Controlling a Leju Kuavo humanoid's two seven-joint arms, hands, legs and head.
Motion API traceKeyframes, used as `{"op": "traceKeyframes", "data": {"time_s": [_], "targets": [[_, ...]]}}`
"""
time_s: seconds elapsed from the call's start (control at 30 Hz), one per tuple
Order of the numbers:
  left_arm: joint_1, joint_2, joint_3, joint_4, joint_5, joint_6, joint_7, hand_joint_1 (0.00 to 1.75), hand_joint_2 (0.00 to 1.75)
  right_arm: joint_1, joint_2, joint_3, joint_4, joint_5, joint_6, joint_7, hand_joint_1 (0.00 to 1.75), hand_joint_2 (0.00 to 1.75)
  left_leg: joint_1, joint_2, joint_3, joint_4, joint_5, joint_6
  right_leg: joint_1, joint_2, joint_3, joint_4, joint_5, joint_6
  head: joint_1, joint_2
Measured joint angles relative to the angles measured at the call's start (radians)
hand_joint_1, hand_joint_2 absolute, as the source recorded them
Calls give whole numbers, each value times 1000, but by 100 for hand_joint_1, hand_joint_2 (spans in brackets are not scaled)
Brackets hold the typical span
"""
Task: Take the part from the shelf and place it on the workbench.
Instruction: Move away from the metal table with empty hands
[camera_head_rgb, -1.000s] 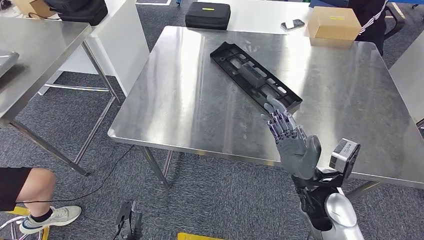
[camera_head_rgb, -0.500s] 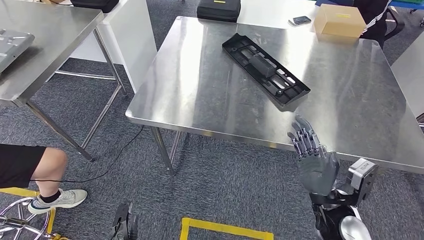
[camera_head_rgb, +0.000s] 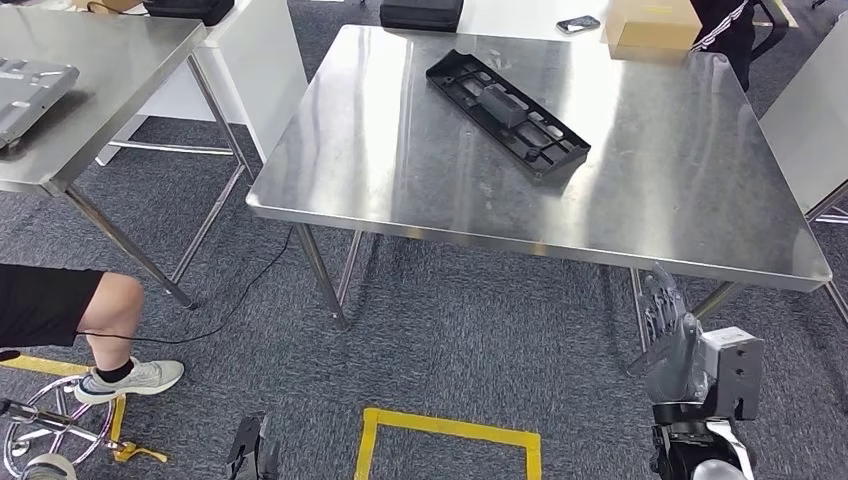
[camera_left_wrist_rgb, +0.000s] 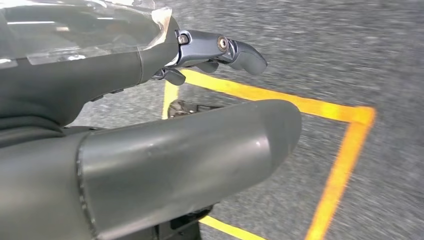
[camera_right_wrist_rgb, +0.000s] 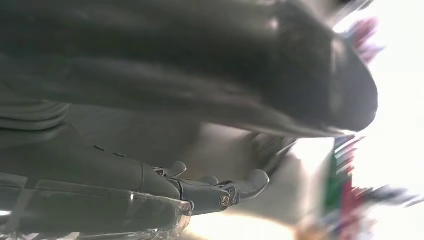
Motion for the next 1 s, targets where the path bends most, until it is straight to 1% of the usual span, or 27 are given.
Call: {"op": "traceKeyframes", "data": {"time_s": [0.03, 0.07, 0.1, 0.17, 0.2, 0.23, 0.3, 0.33, 0.37, 0.4, 0.47, 0.5, 0.53, 0.57, 0.6, 0.63, 0.67, 0.7, 0.73, 0.77, 0.8, 0.83, 0.87, 0.9, 0.93, 0.97, 1.0], "targets": [[3, -1, 1, -2, 0, 1, 4, 0, 0, 5, 9, -18, 33, 37, -20, 17, 0, 0, 2, 0, 20, -4, 23, 0, 0, 0, -15, 5, 8, 3, 0, 0], [5, -2, 2, -4, -1, 2, 6, 0, 0, 8, 16, -34, 62, 60, -28, 26, 0, 0, 3, 0, 46, -29, 49, 1, 0, 0, -28, 9, 14, 6, 0, 0], [6, -2, 3, -8, -1, 4, 8, 0, 0, 9, 23, -53, 97, 75, -28, 32, 0, 0, 4, 0, 87, -79, 67, 3, -1, 0, -40, 15, 19, 9, 0, 0], [6, -3, 8, -17, -3, 6, 10, 0, 0, 4, 40, -98, 188, 93, -19, 41, 0, 0, 3, -4, 175, -205, 57, 9, 1, 0, -59, 24, 30, 19, 0, 0], [6, -4, 11, -21, -4, 7, 12, 0, 0, -3, 47, -122, 247, 99, -12, 41, 0, 0, 1, -6, 208, -259, 46, 13, 2, -1, -65, 26, 38, 25, 1, 0], [6, -5, 14, -24, -6, 8, 16, 0, 0, -13, 53, -146, 316, 105, -8, 34, 0, 0, -3, -8, 222, -287, 34, 17, 3, -2, -68, 25, 46, 32, 1, 0], [8, -8, 18, -27, -10, 9, 23, 0, 0, -34, 63, -192, 472, 119, -5, 9, 0, 0, -5, -8, 216, -300, 47, 33, 3, -4, -71, 21, 60, 47, 2, 0], [9, -9, 19, -28, -12, 10, 26, 0, 0, -40, 68, -213, 544, 126, -5, -3, 0, 0, -5, -7, 209, -303, 58, 42, 2, -3, -77, 26, 53, 49, 2, 0], [10, -10, 19, -30, -12, 11, 26, 0, 0, -42, 72, -230, 600, 129, -6, -11, 0, 0, -4, -5, 199, -307, 71, 52, 2, -2, -89, 46, 30, 47, 5, 0], [10, -11, 20, -31, -12, 11, 26, 0, 0, -45, 76, -244, 644, 133, -8, -11, 0, 0, -3, -3, 185, -309, 86, 59, 1, -1, -107, 89, -11, 41, 7, 0], [11, -11, 23, -32, -12, 13, 27, 0, 0, -63, 82, -266, 741, 156, -30, 38, 0, 0, -6, 3, 152, -309, 113, 65, 0, 3, -145, 219, -101, 30, 12, 0], [11, -11, 25, -32, -12, 12, 29, 0, 0, -77, 84, -276, 807, 177, -45, 71, 0, 0, -6, 6, 134, -309, 126, 64, -1, 3, -152, 277, -125, 33, 12, 0], [11, -11, 29, -32, -13, 10, 32, 0, 0, -93, 86, -284, 887, 201, -58, 96, 0, 0, -6, 8, 118, -308, 138, 63, -2, 4, -144, 308, -126, 42, 13, 0], [11, -11, 33, -32, -13, 7, 35, 0, 0, -105, 87, -290, 983, 234, -70, 105, 0, 0, -5, 9, 101, -307, 151, 60, -3, 4, -119, 306, -109, 55, 14, 0], [11, -11, 36, -32, -14, 3, 39, 0, 0, -112, 87, -290, 1072, 271, -76, 102, 0, 0, -3, 8, 86, -306, 163, 56, -6, 4, -82, 273, -85, 68, 15, 0], [10, -9, 39, -32, -17, -1, 42, 0, 0, -115, 90, -281, 1154, 317, -78, 102, 0, 0, -2, 6, 72, -303, 174, 50, -10, 4, -29, 211, -69, 78, 16, 0], [9, -8, 41, -32, -20, -5, 44, 0, 0, -116, 92, -264, 1226, 366, -67, 106, 0, 0, -3, 5, 59, -299, 185, 43, -9, 5, 30, 129, -71, 79, 17, 0], [7, -7, 43, -32, -23, -8, 45, 0, 0, -118, 95, -245, 1279, 402, -46, 112, 0, 0, -5, 6, 51, -297, 195, 36, -7, 6, 73, 63, -83, 74, 16, 0], [4, -5, 44, -32, -26, -11, 46, 0, 0, -120, 97, -227, 1327, 424, -17, 118, 0, 0, -7, 8, 46, -295, 205, 29, -4, 7, 101, 13, -98, 66, 15, 0], [1, -4, 44, -32, -30, -14, 46, 0, 0, -121, 98, -215, 1369, 429, 14, 125, 0, 0, -8, 10, 44, -296, 214, 25, 1, 8, 109, -7, -106, 57, 13, 0], [0, -3, 44, -32, -36, -16, 48, 0, 0, -119, 100, -209, 1403, 424, 33, 130, 0, 0, -7, 11, 43, -298, 224, 21, 1, 6, 100, -4, -103, 48, 12, 0], [-2, -2, 44, -32, -42, -17, 51, 0, 0, -117, 102, -205, 1433, 419, 43, 134, 0, 0, -5, 10, 40, -296, 221, 16, -3, 4, 92, -1, -95, 39, 12, 0], [-2, -1, 44, -31, -49, -18, 56, 0, 0, -116, 103, -202, 1459, 415, 44, 136, 0, 0, -2, 10, 35, -282, 196, 11, -5, 3, 83, 2, -86, 26, 11, 0], [-2, -1, 44, -31, -56, -18, 60, 0, 0, -116, 104, -199, 1479, 416, 37, 135, 0, 0, 0, 9, 26, -248, 148, 6, -8, 1, 70, 2, -74, 13, 9, 0], [-4, -1, 44, -31, -64, -18, 64, 0, 0, -119, 104, -196, 1496, 418, 29, 133, 0, 0, 3, 8, 15, -193, 84, 1, -8, 0, 58, 3, -60, 3, 8, 0], [-6, -2, 44, -31, -70, -18, 65, 0, 0, -121, 104, -193, 1511, 421, 22, 131, 0, 0, 3, 7, 6, -126, 24, -2, -5, -1, 43, 4, -46, -4, 7, 0], [-9, -2, 44, -31, -74, -19, 65, 0, 0, -125, 104, -191, 1521, 423, 17, 131, 0, 0, 4, 7, -1, -62, -14, -3, -3, -1, 29, 5, -33, -7, 7, 0]]}}
